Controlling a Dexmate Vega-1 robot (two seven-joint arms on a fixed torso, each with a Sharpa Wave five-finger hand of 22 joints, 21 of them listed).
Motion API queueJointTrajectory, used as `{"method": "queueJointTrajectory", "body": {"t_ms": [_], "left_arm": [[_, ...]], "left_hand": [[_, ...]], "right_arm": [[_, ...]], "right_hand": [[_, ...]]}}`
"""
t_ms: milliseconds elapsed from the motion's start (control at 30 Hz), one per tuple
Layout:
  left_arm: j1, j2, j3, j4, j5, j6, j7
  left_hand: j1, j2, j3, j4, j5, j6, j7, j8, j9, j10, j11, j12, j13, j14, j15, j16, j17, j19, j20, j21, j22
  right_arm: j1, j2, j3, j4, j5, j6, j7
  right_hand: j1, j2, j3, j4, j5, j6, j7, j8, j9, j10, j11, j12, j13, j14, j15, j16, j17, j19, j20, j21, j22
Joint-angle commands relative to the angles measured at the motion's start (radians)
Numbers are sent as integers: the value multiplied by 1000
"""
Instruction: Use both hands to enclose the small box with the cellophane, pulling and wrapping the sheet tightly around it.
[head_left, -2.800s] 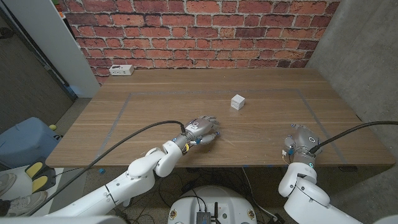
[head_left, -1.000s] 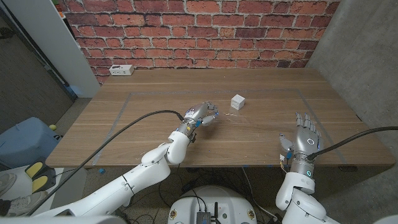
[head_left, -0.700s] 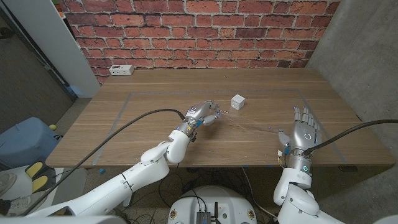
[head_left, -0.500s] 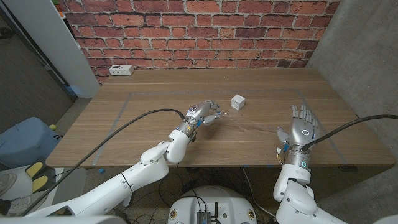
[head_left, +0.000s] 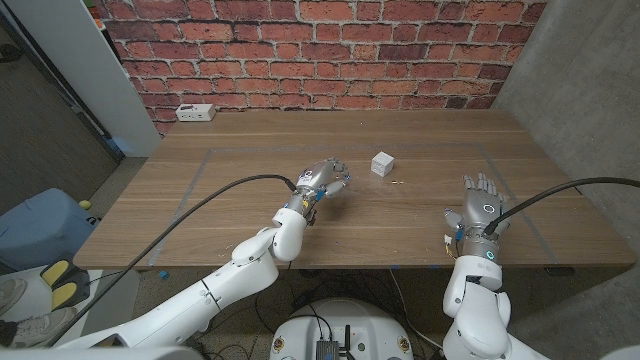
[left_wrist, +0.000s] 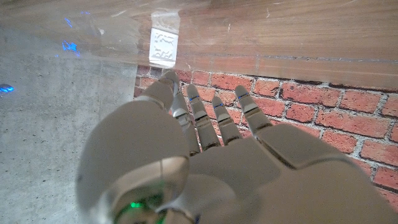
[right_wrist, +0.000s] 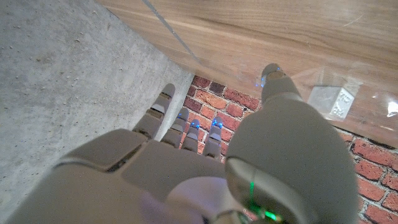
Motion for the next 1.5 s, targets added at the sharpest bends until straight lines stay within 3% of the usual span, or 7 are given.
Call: {"method": "queueJointTrajectory", "body": {"t_ms": [33, 300, 533, 1067, 1133, 1300, 1500], "left_arm": [[-31, 9, 18, 19, -27, -44, -3], [-39, 26, 21, 15, -25, -72, -21], [-35, 45, 12, 14, -28, -118, -13], [-45, 78, -10, 61, -40, -322, 9], [-45, 79, -14, 68, -42, -346, 9], [-42, 82, -24, 78, -35, -379, 13], [-33, 75, -36, 77, -34, -372, 4]], "left_hand": [[14, -3, 1, -7, 11, 146, 144, 5, 94, 9, -2, -4, 5, 10, -21, 0, 0, 8, -2, 2, 4], [16, -7, -2, -6, 15, 147, 137, 2, 106, 5, -12, -11, 5, 15, -27, 0, 0, 6, -5, -1, 4], [15, -9, -6, -3, 18, 145, 125, -2, 119, -4, -14, -21, 6, 18, -30, 0, 0, 1, -6, -4, 4], [2, -8, -18, 6, 15, 137, 97, -25, 117, -18, -23, -35, 7, 5, -46, -4, 0, -4, -11, -9, 4], [2, -7, -19, 6, 15, 139, 98, -26, 118, -21, -27, -38, 7, 4, -47, -4, 0, -3, -13, -8, 5], [0, -6, -21, 7, 14, 139, 97, -30, 119, -20, -25, -39, 8, 2, -51, -4, 0, -1, -17, -8, 5], [-2, -5, -23, 7, 13, 137, 96, -35, 121, -28, -30, -43, 8, 0, -55, -3, 0, -2, -18, -9, 6]], "right_arm": [[-7, 43, -6, 41, -192, 18, 180], [5, 104, 20, 136, -165, 99, -52], [50, 85, 14, 156, -154, 124, -6], [139, 40, -38, 205, -190, 118, 225], [142, 44, -35, 209, -183, 118, 236], [150, 59, -40, 240, -200, 106, 230], [112, 73, -2, 232, -148, 127, 100]], "right_hand": [[33, 1, 15, -11, 9, -12, -53, -9, 0, 0, -18, -1, -2, 12, -5, 7, -2, 11, -2, 5, 2], [57, 7, 24, -10, 13, -93, -48, -38, 1, -30, -22, -13, -3, 22, -27, 11, -4, 25, -22, 9, 2], [52, 2, 19, -4, 13, -98, -21, -33, 1, -34, -22, -13, -3, 25, -32, 12, -4, 31, -25, 11, 2], [53, -6, 13, -1, 18, -66, -37, -17, 2, -38, -18, -12, -3, 10, -24, 7, -5, 20, -23, 5, 1], [58, -7, 13, -1, 22, -26, -37, -4, 1, -19, -23, -4, -4, 13, -28, 8, -6, 22, -26, 5, 1], [87, 1, 13, 3, 36, 260, -54, 69, 2, 105, -51, 29, -7, 68, -53, 29, -13, 65, -46, 15, 0], [118, 38, 16, 11, 24, 789, -30, 215, 5, 357, -130, 67, -11, 173, -126, 58, -29, 123, -74, 19, -2]]}}
